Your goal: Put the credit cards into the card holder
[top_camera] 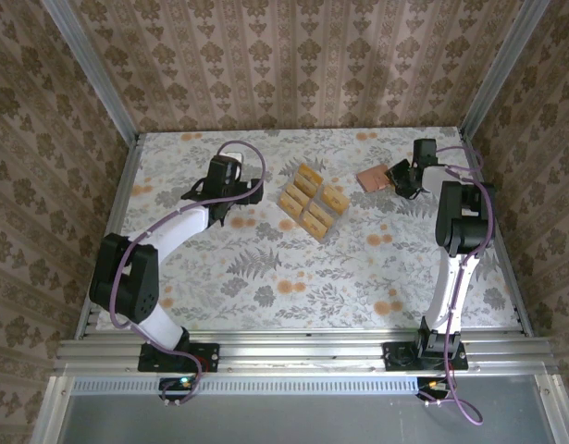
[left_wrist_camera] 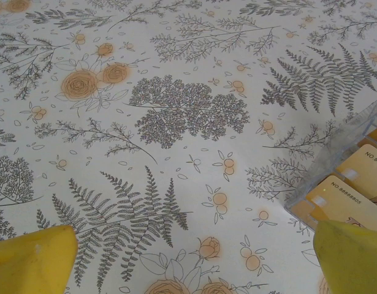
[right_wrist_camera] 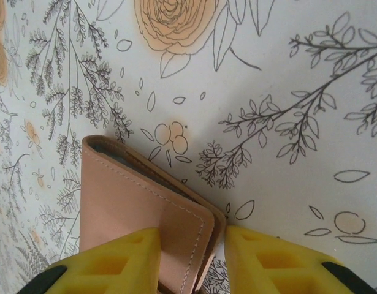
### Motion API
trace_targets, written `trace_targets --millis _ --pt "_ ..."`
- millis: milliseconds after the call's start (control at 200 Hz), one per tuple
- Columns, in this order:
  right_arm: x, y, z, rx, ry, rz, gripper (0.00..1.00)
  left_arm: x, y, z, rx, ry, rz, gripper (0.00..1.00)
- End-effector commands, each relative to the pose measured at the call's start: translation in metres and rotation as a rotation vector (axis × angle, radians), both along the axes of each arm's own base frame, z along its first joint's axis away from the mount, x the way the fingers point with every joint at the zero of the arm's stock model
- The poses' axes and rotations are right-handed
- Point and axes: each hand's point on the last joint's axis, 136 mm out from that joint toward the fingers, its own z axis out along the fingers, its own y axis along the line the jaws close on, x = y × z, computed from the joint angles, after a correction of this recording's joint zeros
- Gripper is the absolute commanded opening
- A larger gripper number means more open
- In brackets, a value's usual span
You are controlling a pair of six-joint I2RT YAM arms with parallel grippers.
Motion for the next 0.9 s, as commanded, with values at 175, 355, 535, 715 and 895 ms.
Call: trace_targets --millis 175,355,535,715,895 --pt "0.007 0.004 0.013 0.016 -0.046 0.024 0.00 0.000 -0.016 0.004 0.018 -0.006 -0.028 1.00" --pt "0.007 0.005 0.046 0.011 -0.131 0.028 0.00 0.001 -0.020 0.001 0.020 0.003 -0.035 1.00" --pt "0.003 0.006 0.089 -0.005 -0.244 0.017 0.00 0.002 -0.025 -0.005 0.016 0.017 -0.042 1.00" --pt "-0.007 0.006 0.113 -0.045 -0.292 0.011 0.00 0.001 -0.031 -0.015 0.022 0.036 -0.054 1.00" --pt "-0.002 0.000 0.086 -0.097 -0.205 0.040 0.51 -0.001 -0.034 -0.019 0.024 0.047 -0.059 1.00"
